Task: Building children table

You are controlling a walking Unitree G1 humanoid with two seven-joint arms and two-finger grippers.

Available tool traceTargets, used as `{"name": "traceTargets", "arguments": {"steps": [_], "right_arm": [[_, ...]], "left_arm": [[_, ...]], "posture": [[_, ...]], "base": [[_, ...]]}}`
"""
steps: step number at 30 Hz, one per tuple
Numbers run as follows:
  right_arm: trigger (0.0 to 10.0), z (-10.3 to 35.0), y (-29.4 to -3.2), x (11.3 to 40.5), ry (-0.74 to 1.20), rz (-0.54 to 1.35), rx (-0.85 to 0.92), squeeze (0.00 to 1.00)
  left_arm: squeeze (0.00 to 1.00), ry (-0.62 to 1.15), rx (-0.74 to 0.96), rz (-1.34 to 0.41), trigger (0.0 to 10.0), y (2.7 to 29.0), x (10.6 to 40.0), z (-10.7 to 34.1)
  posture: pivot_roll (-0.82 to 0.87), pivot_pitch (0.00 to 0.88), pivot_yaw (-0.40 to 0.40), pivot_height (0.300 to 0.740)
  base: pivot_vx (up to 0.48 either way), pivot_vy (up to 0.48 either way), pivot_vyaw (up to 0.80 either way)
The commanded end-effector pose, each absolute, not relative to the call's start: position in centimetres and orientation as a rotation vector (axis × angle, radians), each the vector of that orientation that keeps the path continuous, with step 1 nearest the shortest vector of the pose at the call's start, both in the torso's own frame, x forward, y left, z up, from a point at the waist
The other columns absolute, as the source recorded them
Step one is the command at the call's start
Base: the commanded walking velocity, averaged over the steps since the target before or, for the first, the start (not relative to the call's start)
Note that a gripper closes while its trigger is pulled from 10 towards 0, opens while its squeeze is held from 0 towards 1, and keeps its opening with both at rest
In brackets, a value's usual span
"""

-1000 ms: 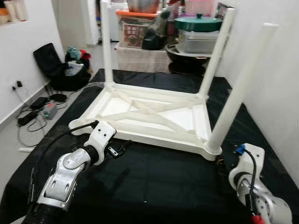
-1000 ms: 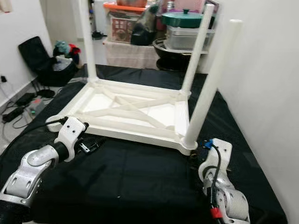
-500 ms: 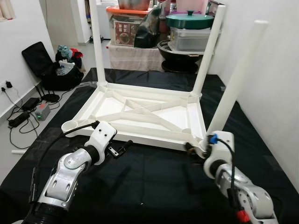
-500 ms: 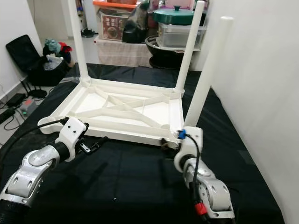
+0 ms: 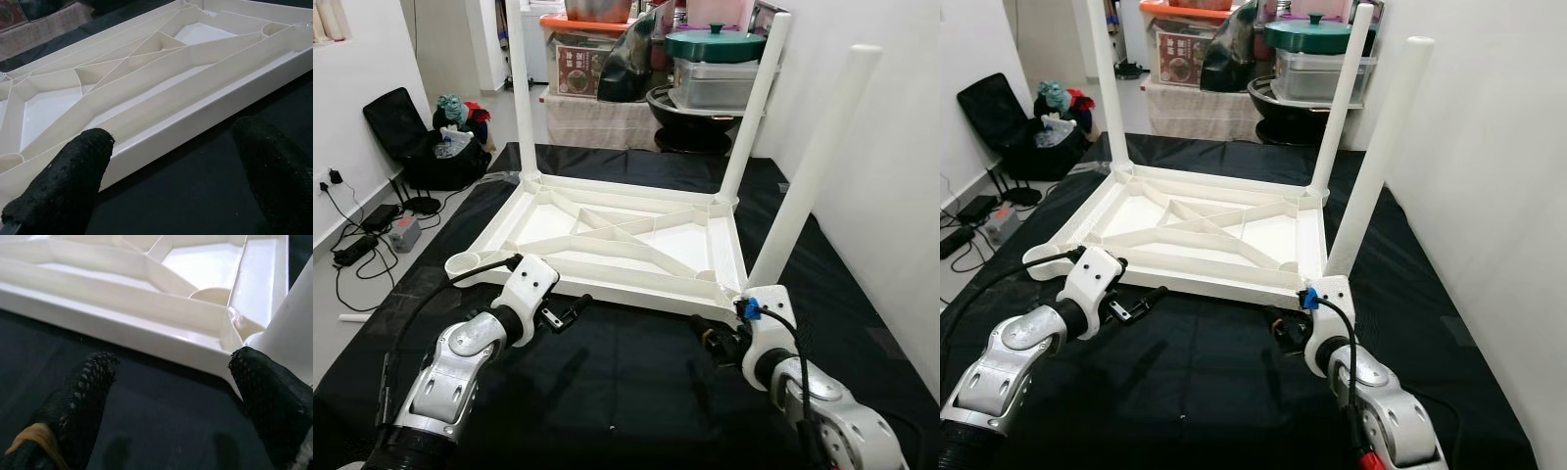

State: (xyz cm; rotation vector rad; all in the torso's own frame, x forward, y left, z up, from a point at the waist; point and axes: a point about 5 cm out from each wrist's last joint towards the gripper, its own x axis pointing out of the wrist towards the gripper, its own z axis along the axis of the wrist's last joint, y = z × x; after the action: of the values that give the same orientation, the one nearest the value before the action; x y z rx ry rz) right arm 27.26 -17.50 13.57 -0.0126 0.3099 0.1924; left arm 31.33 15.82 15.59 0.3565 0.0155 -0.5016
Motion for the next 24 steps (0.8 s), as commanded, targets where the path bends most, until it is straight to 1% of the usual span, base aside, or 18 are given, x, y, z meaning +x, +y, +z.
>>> {"name": "traceTargets", "arguments": {"steps": [1,2,5,18,24], "right_arm": [[10.0,14.16,-17.57,27.49,0.275,0.177,-0.029,0.00],[10.0,14.41,-17.56,27.60,0.257,0.170,-0.028,0.00],[10.0,14.65,-17.44,27.68,0.242,0.172,-0.024,0.00],[10.0,14.91,-17.53,27.87,0.215,0.148,-0.044,0.00],[10.0,14.70,-17.92,28.09,0.249,0.122,-0.042,0.00]], "left_arm": [[0.00,0.024,0.343,-0.503,10.0,15.67,31.30,15.32],[0.00,0.022,0.341,-0.502,10.0,15.69,31.30,15.35],[0.00,0.019,0.337,-0.501,10.0,15.68,31.27,15.39],[0.00,0.011,0.332,-0.498,10.0,15.60,31.28,15.63],[0.00,0.010,0.329,-0.495,10.0,15.58,31.37,15.69]], "posture": [[0.05,0.000,-0.074,0.740],[0.06,0.000,-0.077,0.740],[0.06,0.000,-0.078,0.740],[0.06,0.000,-0.073,0.740],[0.06,0.000,-0.073,0.740]], "base": [[0.000,0.000,0.00],[0.000,0.000,0.00],[0.000,0.334,0.00],[0.000,0.480,0.00],[0.000,0.480,0.00]]}}
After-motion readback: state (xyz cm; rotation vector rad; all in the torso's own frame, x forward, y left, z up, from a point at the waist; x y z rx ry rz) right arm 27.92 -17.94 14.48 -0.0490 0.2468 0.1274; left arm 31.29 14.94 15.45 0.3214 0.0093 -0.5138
